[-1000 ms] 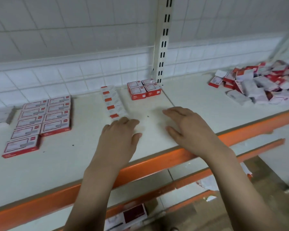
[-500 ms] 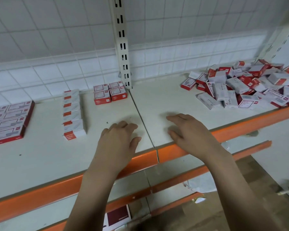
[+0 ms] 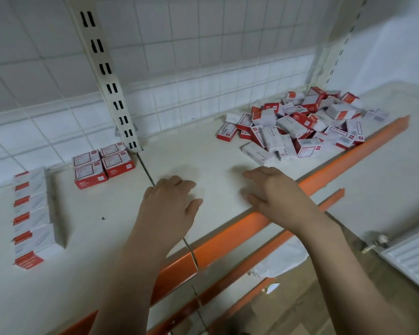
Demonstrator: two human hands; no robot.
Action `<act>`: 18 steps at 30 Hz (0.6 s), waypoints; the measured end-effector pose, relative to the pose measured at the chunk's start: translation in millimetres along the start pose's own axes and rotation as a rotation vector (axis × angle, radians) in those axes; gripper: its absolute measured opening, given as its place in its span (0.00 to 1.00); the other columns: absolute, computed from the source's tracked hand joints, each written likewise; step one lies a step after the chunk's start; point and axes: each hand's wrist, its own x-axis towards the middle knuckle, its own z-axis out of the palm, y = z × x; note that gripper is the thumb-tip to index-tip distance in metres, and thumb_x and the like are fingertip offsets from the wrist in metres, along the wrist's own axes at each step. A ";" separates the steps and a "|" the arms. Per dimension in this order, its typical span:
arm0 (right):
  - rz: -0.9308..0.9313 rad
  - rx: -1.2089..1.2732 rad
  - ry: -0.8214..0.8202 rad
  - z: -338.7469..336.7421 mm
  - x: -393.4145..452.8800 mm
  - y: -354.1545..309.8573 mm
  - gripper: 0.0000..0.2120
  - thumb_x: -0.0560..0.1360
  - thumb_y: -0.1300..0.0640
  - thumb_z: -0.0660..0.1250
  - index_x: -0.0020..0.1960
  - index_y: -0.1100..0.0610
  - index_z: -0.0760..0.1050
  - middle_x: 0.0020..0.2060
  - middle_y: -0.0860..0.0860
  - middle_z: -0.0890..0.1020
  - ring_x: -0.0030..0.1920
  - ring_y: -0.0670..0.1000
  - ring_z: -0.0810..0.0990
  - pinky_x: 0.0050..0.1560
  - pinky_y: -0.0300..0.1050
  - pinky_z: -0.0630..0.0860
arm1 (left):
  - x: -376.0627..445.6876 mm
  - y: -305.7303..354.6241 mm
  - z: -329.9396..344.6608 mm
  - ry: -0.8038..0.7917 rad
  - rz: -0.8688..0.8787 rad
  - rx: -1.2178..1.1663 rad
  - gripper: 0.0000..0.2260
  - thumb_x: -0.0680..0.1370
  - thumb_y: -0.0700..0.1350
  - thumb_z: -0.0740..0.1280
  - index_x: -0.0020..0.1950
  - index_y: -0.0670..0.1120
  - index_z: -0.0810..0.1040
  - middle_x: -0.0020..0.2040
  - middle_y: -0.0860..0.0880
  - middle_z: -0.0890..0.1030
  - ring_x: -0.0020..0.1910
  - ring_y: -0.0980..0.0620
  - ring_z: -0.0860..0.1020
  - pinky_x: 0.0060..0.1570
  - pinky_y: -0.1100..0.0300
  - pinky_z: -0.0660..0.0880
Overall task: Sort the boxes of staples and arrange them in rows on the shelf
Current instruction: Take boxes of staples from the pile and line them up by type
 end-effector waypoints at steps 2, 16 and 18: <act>0.008 -0.013 0.018 -4.4 4.1 15.2 0.23 0.77 0.55 0.62 0.71 0.56 0.65 0.65 0.52 0.71 0.66 0.53 0.67 0.63 0.43 0.66 | 12.4 8.8 3.7 0.007 0.017 -0.001 0.18 0.80 0.54 0.58 0.68 0.50 0.70 0.61 0.51 0.75 0.61 0.51 0.71 0.61 0.54 0.68; -0.157 -0.227 -0.092 -53.8 93.5 118.4 0.32 0.71 0.46 0.69 0.70 0.58 0.65 0.62 0.55 0.70 0.63 0.55 0.66 0.60 0.44 0.63 | 72.5 72.7 36.9 0.081 -0.082 -0.019 0.18 0.78 0.52 0.61 0.66 0.48 0.73 0.59 0.49 0.76 0.58 0.47 0.73 0.57 0.52 0.70; -0.174 -0.238 -0.157 -56.2 106.2 125.1 0.37 0.69 0.43 0.70 0.71 0.57 0.62 0.62 0.55 0.68 0.63 0.54 0.65 0.61 0.44 0.63 | 73.4 76.0 39.5 0.079 -0.112 -0.016 0.17 0.78 0.52 0.62 0.65 0.47 0.74 0.58 0.48 0.77 0.58 0.45 0.73 0.56 0.51 0.70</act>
